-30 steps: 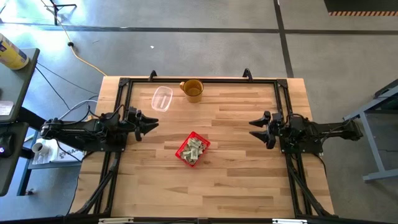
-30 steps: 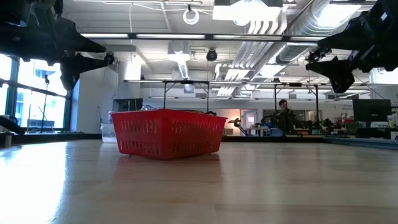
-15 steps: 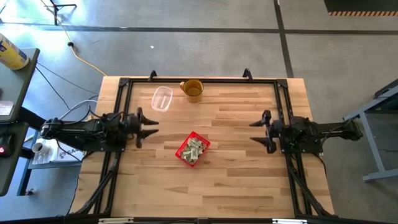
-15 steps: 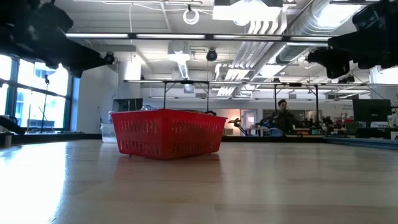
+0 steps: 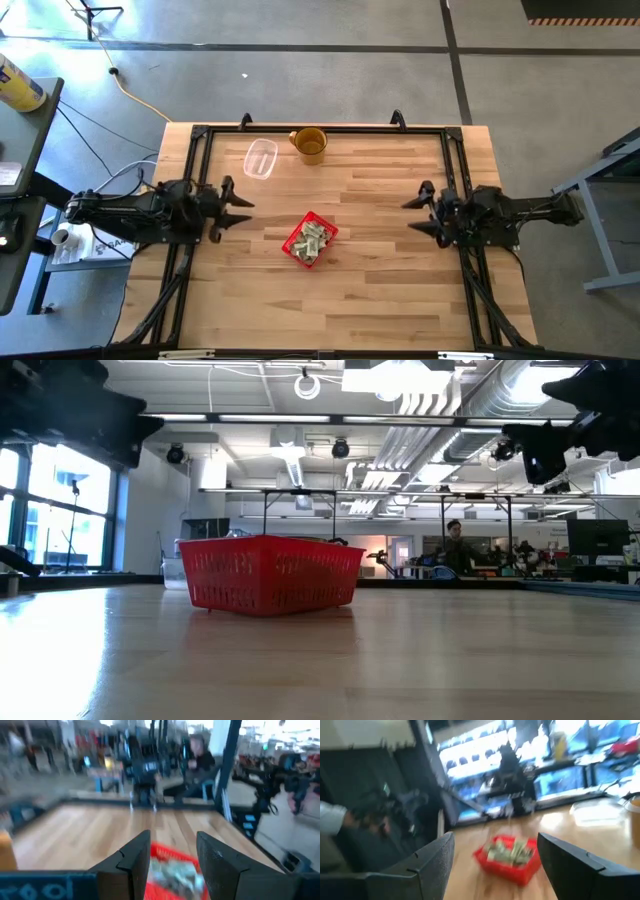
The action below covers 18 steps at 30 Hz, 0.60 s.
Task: Pick and place Stevia / Truvia into bins
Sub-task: Return to Home Position
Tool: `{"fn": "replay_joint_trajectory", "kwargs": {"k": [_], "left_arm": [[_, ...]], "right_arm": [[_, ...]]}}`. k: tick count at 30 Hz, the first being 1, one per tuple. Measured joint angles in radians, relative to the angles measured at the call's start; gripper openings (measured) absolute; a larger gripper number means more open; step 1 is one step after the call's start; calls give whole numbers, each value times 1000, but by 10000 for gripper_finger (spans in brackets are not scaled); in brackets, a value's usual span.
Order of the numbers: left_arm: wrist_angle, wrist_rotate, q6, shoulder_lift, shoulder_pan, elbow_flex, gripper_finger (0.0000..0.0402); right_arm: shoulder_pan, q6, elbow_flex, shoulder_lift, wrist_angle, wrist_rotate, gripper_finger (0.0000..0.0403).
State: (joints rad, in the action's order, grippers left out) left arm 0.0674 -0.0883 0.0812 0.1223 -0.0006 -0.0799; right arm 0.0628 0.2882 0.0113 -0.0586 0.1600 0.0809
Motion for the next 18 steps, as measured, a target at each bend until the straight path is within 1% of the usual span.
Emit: {"fn": "replay_joint_trajectory", "kwargs": {"k": [2,5,8,11,18], "left_arm": [[47,22,-47,-1,0,0,193],[37,49,-95,-1,0,0,193],[36,54,-92,0,0,0,193],[37,54,-50,0,0,0,193],[31,54,-50,0,0,0,193]], "right_arm": [[-2,0,0,0,30,-23,275],[-8,-4,0,0,18,-19,275],[-10,8,0,0,-21,-15,275],[-10,23,0,0,-41,-15,275],[-9,24,0,0,-55,-15,275]]}}
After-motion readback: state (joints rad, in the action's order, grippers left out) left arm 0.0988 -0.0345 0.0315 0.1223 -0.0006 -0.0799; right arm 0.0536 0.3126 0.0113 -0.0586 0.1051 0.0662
